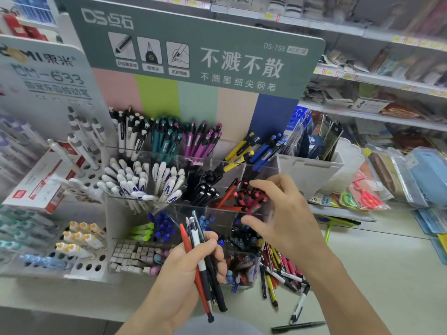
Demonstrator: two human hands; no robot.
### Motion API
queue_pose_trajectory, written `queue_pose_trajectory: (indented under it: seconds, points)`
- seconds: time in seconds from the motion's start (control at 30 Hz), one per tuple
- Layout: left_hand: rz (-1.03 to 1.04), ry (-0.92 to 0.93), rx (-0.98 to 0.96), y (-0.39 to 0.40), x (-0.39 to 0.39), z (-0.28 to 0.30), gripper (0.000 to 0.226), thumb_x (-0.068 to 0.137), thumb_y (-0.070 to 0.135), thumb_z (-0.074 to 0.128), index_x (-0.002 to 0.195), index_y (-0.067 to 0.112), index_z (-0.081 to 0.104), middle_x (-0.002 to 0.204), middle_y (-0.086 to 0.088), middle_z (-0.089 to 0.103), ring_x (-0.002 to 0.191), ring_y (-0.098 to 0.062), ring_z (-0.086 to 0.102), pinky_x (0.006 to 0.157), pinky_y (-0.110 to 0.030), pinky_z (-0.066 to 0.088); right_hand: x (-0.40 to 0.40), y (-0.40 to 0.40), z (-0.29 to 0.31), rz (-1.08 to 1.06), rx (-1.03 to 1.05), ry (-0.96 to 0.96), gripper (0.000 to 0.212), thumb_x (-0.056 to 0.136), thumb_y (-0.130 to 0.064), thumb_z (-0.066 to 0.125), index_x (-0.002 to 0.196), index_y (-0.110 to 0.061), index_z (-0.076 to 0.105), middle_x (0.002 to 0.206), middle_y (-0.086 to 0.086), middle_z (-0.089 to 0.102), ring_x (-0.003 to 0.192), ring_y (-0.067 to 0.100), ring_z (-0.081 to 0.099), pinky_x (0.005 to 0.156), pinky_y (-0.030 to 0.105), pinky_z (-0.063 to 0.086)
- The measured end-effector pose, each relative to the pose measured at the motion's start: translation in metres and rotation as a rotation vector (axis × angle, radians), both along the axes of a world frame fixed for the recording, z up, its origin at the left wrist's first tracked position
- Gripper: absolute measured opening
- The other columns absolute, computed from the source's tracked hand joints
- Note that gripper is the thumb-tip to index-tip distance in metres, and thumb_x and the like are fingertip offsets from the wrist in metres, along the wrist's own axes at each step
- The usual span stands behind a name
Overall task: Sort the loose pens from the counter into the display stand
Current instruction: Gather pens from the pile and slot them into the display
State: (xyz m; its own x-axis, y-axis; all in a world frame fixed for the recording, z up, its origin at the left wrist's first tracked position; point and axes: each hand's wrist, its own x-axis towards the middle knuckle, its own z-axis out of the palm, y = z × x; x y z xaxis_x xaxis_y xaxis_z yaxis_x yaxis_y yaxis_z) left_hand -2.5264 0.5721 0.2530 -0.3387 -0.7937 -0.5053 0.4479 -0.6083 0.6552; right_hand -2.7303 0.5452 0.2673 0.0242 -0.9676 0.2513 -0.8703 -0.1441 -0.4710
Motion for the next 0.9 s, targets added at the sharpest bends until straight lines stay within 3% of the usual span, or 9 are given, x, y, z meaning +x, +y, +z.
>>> queue_pose_trajectory:
  seconds: [0.1, 0.23, 0.43, 0.53, 0.67, 0.8, 0.9]
  points:
    - [0.0, -0.001, 0.008, 0.001, 0.001, -0.001, 0.028, 0.081, 0.01, 0.063, 0.108, 0.002, 0.058, 0.074, -0.016, 0.056, 0.058, -0.028, 0.055, 0.049, -0.034, 0.048, 0.005, -0.006, -0.005, 0.004, -0.073, -0.014, 0.039, 0.074, -0.025, 0.09, 0.11, -0.02, 0.074, 0.095, -0.007, 0.06, 0.077, 0.009, 0.058, 0.072, 0.027, 0.054]
    - [0.007, 0.009, 0.007, 0.003, 0.003, -0.001, 0.029, 0.081, 0.009, 0.062, 0.108, 0.0, 0.058, 0.073, -0.016, 0.056, 0.057, -0.027, 0.055, 0.049, -0.034, 0.049, 0.012, -0.024, -0.004, 0.003, -0.203, -0.022, 0.013, 0.079, -0.02, 0.087, 0.088, -0.016, 0.078, 0.078, -0.006, 0.068, 0.065, 0.007, 0.059, 0.063, 0.032, 0.057]
    - [0.024, 0.021, 0.01, 0.003, 0.007, -0.002, 0.031, 0.079, 0.01, 0.063, 0.109, 0.001, 0.059, 0.072, -0.016, 0.056, 0.057, -0.028, 0.055, 0.049, -0.034, 0.049, 0.018, -0.047, 0.0, 0.044, -0.191, 0.075, 0.023, 0.075, -0.02, 0.09, 0.094, -0.017, 0.078, 0.082, -0.003, 0.071, 0.07, 0.02, 0.067, 0.066, 0.038, 0.059]
    - [0.035, 0.013, 0.011, 0.002, 0.011, -0.004, 0.033, 0.079, 0.011, 0.064, 0.11, 0.001, 0.059, 0.074, -0.016, 0.056, 0.058, -0.028, 0.055, 0.052, -0.036, 0.048, 0.019, -0.05, 0.007, 0.167, -0.208, 0.175, 0.028, 0.078, -0.01, 0.085, 0.104, -0.017, 0.078, 0.092, -0.004, 0.074, 0.084, 0.02, 0.066, 0.072, 0.035, 0.059]
    - [0.045, 0.033, 0.012, 0.0, 0.013, -0.004, 0.033, 0.079, 0.011, 0.064, 0.111, 0.001, 0.06, 0.075, -0.016, 0.056, 0.059, -0.028, 0.054, 0.053, -0.037, 0.047, 0.027, -0.051, 0.014, 0.187, -0.211, 0.279, 0.03, 0.085, -0.014, 0.079, 0.114, -0.017, 0.075, 0.101, -0.004, 0.075, 0.097, 0.021, 0.066, 0.078, 0.036, 0.059]
    - [0.02, 0.076, -0.004, 0.0, 0.015, -0.001, 0.048, 0.075, 0.009, 0.065, 0.12, -0.002, 0.056, 0.078, -0.018, 0.056, 0.064, -0.03, 0.055, 0.054, -0.038, 0.049, 0.02, -0.029, 0.019, 0.072, -0.264, 0.062, 0.017, 0.088, -0.013, 0.078, 0.104, -0.017, 0.076, 0.095, -0.007, 0.07, 0.084, 0.008, 0.062, 0.077, 0.013, 0.046]
    - [-0.037, 0.103, -0.024, 0.002, 0.014, -0.002, 0.049, 0.078, 0.004, 0.065, 0.125, -0.003, 0.053, 0.083, -0.022, 0.061, 0.069, -0.034, 0.061, 0.058, -0.038, 0.055, 0.021, 0.0, 0.018, 0.118, -0.1, -0.167, 0.012, 0.089, -0.014, 0.076, 0.099, -0.021, 0.076, 0.086, -0.015, 0.069, 0.075, 0.008, 0.064, 0.068, 0.014, 0.048]
